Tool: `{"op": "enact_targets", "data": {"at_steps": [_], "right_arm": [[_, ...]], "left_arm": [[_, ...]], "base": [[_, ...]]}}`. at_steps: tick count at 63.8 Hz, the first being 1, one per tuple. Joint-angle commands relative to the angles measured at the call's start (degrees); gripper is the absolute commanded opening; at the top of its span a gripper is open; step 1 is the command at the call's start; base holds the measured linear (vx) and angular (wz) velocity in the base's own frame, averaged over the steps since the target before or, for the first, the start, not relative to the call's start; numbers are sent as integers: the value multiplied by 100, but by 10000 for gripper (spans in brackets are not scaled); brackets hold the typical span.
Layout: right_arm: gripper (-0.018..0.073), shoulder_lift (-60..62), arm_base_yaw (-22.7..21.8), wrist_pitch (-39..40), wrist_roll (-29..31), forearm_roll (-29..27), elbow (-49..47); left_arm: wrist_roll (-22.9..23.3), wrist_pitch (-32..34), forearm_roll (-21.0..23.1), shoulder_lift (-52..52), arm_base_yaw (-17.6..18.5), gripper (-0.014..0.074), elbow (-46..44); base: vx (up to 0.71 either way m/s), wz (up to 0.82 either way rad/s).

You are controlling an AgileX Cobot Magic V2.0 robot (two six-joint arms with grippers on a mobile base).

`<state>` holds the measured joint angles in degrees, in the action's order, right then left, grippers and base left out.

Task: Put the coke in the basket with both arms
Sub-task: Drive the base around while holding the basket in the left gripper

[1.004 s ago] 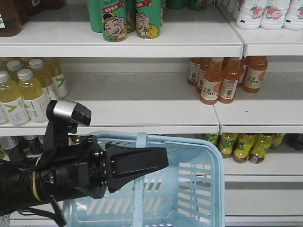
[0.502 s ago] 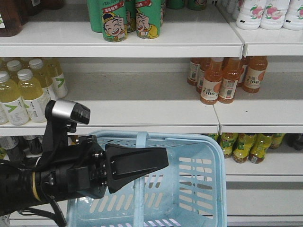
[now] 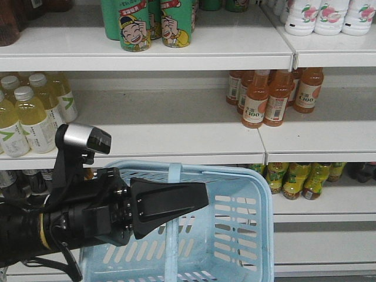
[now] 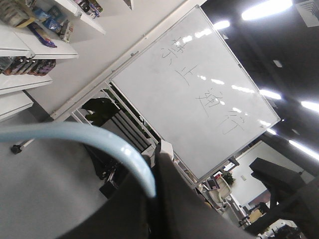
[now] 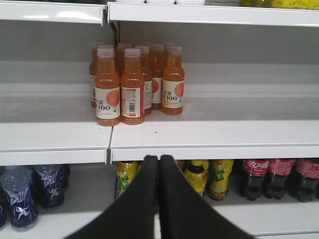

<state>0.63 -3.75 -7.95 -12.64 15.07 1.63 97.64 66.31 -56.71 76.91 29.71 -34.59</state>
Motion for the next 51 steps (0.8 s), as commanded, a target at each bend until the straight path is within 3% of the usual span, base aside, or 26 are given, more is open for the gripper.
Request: {"op": "enact_targets", "data": {"at_steps": [1,27,51], "right_arm": [[-5,99,-23,407,52,75,48],[-5,99,-23,407,52,75,48],[-5,99,-23,407,52,75,48]], "left_arm": [[-76,1280,424,-191,22,-8,-153],[-76,1280,424,-191,22,-7,-153],[-76,1280,424,-191,22,-7,-153]], "base": [[-3,-12],[-3,-23],[-4,-47]]}}
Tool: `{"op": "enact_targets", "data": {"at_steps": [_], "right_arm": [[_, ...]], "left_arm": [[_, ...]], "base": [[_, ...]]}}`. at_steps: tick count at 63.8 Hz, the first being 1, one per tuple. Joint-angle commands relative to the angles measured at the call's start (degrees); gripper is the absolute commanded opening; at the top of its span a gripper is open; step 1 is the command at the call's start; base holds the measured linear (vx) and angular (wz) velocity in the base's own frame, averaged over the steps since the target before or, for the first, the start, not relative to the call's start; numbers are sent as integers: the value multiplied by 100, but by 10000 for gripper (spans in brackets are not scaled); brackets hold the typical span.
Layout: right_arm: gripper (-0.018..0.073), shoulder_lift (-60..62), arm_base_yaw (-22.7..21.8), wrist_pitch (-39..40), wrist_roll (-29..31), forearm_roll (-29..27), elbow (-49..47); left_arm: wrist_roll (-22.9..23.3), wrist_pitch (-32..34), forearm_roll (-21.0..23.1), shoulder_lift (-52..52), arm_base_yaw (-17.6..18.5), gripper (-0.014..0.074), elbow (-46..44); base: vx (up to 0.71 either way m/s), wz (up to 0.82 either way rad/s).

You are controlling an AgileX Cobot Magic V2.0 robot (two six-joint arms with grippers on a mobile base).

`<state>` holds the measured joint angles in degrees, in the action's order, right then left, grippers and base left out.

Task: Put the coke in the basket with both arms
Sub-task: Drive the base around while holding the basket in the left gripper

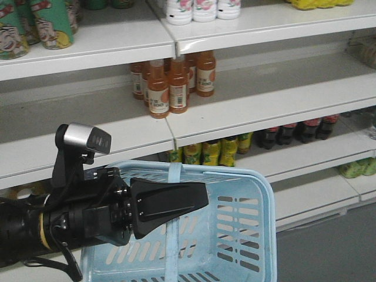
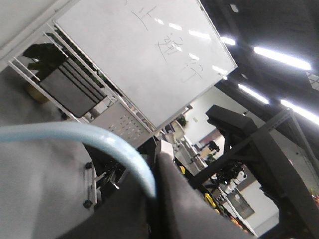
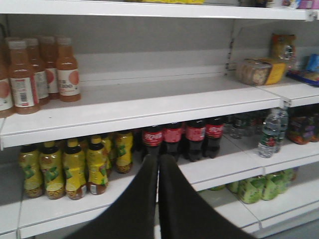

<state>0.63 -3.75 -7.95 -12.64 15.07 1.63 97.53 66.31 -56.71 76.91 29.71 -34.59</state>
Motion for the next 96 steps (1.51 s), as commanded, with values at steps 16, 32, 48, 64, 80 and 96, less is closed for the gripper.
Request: {"op": "enact_targets", "data": {"at_steps": [16,32,48,64,80,96], "right_arm": [[-5,99,-23,407,52,75,48],[-5,99,-23,407,52,75,48],[-5,99,-23,407,52,75,48],[-5,99,-23,407,52,75,48],[-5,99,-23,407,52,75,48],[-5,99,-23,407,52,75,48]], "left_arm": [[-65,1280,424,-191,22,-7,-153],[-65,1280,424,-191,22,-7,-153],[-65,1280,424,-191,22,-6,-153],[-65,1280,424,-191,22,-6,-153],[-65,1280,424,-191,22,-6,-153],[-65,1280,424,-191,22,-6,-153]], "base": [[-4,-56],[-5,-54],[-4,-47],[-3,-40],[-1,-40],[2,-42]]}}
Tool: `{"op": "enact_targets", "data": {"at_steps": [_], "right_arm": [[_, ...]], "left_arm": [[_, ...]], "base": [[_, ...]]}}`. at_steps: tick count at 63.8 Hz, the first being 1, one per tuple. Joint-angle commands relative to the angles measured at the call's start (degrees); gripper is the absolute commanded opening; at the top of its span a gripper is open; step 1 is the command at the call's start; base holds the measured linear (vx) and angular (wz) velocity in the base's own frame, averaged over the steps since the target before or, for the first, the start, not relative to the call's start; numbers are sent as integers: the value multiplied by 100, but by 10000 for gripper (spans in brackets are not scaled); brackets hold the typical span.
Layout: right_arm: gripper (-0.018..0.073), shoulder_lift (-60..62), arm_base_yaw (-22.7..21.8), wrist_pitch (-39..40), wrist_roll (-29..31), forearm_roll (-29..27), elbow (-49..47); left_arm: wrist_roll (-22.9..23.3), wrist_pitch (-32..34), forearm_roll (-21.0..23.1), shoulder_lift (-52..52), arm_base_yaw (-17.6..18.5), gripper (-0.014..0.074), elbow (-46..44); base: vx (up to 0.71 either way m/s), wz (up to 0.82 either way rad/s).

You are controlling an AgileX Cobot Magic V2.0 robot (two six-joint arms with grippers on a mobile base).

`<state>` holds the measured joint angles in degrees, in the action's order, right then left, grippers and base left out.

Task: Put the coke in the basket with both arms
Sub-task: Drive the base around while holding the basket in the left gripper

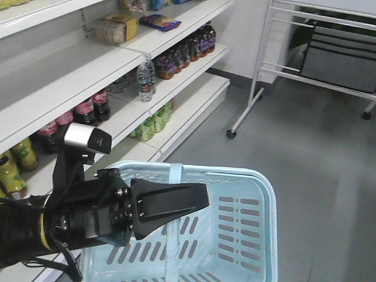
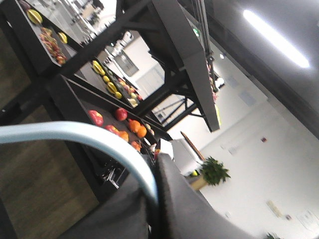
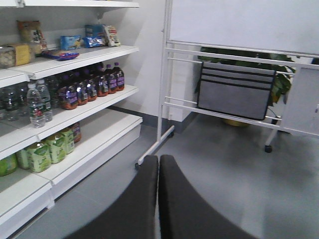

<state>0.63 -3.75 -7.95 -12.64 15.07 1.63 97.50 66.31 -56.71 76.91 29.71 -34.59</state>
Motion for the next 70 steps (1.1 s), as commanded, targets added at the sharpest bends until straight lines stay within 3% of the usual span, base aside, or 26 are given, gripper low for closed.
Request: {"op": "enact_targets", "data": {"at_steps": [1,70], "right_arm": [[-5,99,-23,407,52,75,48],[-5,99,-23,407,52,75,48]], "left_arm": [[-62,1280,424,-191,22,-6,-153],[-62,1280,419,-191,22,-6,-153]], "base": [[4,-43],[10,-44]]}}
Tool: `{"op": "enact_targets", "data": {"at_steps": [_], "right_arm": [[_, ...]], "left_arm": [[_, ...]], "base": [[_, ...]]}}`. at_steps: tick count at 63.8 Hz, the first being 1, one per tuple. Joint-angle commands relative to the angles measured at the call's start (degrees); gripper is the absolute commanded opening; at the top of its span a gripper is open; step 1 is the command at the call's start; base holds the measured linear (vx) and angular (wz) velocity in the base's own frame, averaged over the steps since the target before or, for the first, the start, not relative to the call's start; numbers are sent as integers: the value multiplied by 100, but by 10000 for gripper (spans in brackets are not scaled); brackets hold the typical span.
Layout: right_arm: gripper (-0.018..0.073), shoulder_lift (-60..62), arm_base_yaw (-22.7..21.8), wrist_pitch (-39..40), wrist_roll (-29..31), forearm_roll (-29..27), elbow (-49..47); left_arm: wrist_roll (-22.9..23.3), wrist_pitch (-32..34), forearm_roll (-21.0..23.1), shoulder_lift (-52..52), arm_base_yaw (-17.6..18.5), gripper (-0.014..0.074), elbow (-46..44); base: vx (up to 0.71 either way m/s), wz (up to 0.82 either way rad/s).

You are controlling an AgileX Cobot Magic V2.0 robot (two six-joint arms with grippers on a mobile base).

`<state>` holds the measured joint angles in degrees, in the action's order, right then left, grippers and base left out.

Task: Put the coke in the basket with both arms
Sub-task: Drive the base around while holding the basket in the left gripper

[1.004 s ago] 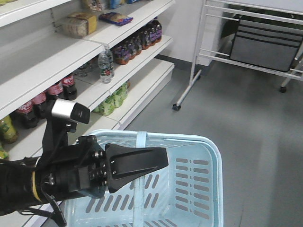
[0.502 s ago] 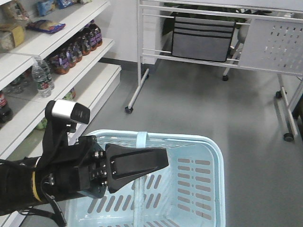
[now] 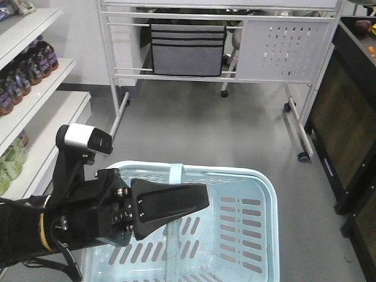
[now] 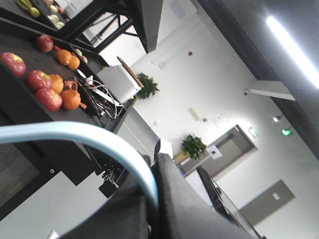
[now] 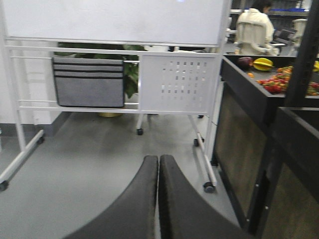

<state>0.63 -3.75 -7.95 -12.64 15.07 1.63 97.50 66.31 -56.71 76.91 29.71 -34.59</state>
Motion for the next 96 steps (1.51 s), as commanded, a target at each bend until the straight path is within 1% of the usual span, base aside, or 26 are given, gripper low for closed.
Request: {"op": "enact_targets", "data": {"at_steps": [1,24,96], "right_arm": [[-5,99,-23,407,52,75,48],[-5,99,-23,407,52,75,48],[-5,99,-23,407,52,75,48]], "left_arm": [[-62,1280,419,-191,22,-6,-153],[-62,1280,419,-191,22,-6,-153],[-62,1280,419,-191,22,-6,-153]], "base": [[18,-40],[23,-28],[32,-2]]}}
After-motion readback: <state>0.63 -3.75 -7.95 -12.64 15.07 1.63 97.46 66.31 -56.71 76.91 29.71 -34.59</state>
